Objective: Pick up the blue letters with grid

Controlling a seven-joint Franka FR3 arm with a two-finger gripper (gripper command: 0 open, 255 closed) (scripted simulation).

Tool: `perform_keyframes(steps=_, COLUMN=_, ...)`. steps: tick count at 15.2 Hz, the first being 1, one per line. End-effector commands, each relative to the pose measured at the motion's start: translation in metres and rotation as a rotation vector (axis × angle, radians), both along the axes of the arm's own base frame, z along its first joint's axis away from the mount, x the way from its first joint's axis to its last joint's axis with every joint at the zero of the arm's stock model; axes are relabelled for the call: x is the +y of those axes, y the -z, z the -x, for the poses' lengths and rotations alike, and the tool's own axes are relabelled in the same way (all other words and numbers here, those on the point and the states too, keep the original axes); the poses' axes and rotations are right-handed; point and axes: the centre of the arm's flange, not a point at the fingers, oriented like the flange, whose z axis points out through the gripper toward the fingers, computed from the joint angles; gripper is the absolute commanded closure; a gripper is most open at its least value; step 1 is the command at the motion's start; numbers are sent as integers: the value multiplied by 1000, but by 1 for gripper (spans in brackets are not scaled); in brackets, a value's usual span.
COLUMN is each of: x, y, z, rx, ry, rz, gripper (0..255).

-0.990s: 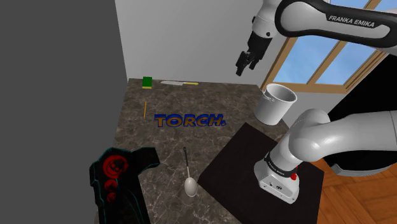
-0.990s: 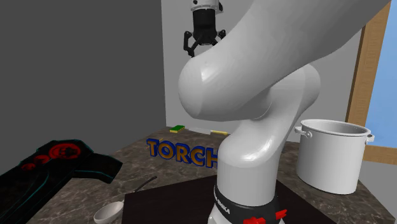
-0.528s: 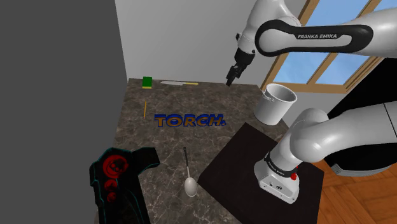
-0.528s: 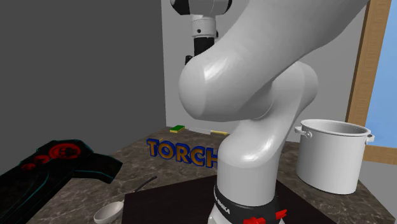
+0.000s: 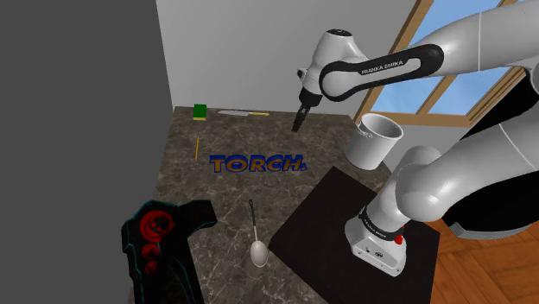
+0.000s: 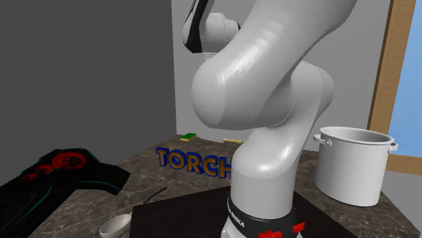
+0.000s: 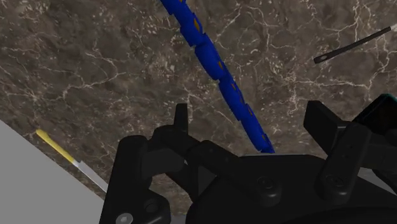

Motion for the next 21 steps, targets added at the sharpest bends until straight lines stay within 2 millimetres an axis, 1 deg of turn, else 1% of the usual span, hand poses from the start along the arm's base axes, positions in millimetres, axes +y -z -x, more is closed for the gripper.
perform_keyframes(steps=1, x=1, y=25, z=-12, rx=-2, ry=-68, rz=-2, gripper=0)
perform_keyframes(steps=8, x=9, y=106, z=-54, rx=-6, ry=-295, rz=-15, gripper=0)
perform_keyframes(steps=16, x=30, y=198, z=-98, rx=-10, ry=-555, rz=-30, gripper=0)
perform_keyframes(steps=21, x=32, y=224, z=-100, rx=-10, ry=-568, rz=-30, gripper=0)
